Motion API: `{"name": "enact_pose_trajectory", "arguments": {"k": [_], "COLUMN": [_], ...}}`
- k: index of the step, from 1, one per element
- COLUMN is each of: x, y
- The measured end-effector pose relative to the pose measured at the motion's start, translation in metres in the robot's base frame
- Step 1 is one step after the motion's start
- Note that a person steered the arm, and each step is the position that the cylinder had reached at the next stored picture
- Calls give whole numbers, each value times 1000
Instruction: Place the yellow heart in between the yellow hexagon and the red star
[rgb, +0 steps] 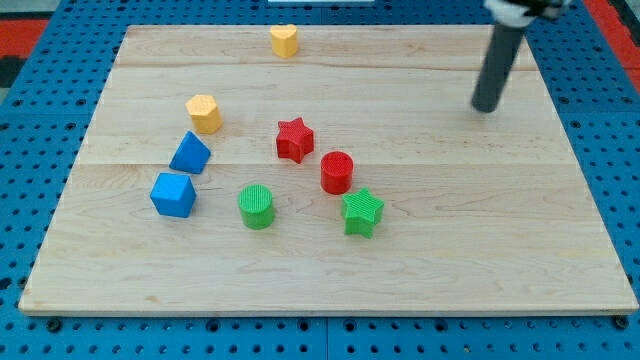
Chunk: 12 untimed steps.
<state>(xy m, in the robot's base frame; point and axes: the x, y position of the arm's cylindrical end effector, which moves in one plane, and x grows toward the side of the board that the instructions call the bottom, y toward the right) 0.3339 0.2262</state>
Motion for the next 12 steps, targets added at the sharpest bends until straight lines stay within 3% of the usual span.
{"name": "enact_pose_trajectory", "arguments": {"k": [1,2,3,5,6,7,8,9,10,12], "x": [-59,-132,-143,-141,-130,-79,-91,-140,-128,-42], "y": [-4,-78,-99,-240,-254,-249,-249,-247,-287,-287]}}
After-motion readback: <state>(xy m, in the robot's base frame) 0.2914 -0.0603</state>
